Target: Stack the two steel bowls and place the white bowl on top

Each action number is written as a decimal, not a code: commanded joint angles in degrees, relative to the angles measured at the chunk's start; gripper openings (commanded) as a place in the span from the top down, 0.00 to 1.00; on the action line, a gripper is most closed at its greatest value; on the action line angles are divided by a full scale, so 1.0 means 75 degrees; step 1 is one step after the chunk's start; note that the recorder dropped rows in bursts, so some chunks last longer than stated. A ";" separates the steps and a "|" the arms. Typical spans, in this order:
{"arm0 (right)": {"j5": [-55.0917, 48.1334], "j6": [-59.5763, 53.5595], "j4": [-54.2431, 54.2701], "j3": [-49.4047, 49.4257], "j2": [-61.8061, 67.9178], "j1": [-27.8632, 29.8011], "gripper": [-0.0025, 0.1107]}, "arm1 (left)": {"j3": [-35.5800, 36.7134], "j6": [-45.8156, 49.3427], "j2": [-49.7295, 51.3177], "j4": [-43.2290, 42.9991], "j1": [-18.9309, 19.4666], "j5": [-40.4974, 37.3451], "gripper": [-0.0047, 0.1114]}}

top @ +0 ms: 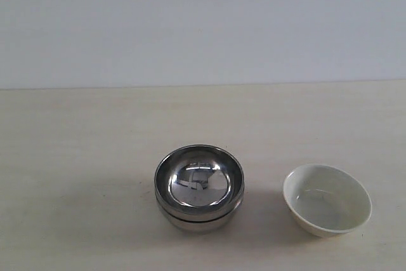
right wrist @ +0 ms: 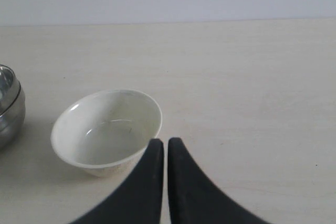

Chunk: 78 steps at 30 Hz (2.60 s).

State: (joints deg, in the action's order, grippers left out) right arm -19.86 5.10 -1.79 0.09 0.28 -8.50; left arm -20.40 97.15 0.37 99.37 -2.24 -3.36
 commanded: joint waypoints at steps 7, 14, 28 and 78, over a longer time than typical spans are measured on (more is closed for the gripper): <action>0.0041 0.0008 -0.0043 -0.0011 -0.0038 -0.0007 0.98 | 0.0035 -0.0014 -0.0049 0.0077 0.0619 0.0050 0.93; 0.0041 0.0008 -0.0043 -0.0011 -0.0038 -0.0007 0.98 | 0.0035 -0.0014 -0.0049 0.0077 0.0619 0.0050 0.93; 0.0041 0.0008 -0.0043 -0.0011 -0.0038 -0.0007 0.98 | 0.0035 -0.0014 -0.0049 0.0077 0.0619 0.0050 0.93; 0.0055 0.0008 -0.0043 -0.0011 -0.0038 -0.0007 0.98 | 0.2719 -0.0014 -0.0049 -1.3502 0.0686 -0.0197 0.93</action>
State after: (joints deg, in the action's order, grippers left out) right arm -19.86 5.10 -1.79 0.09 0.28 -8.50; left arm -0.22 97.15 0.13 0.84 2.74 -3.00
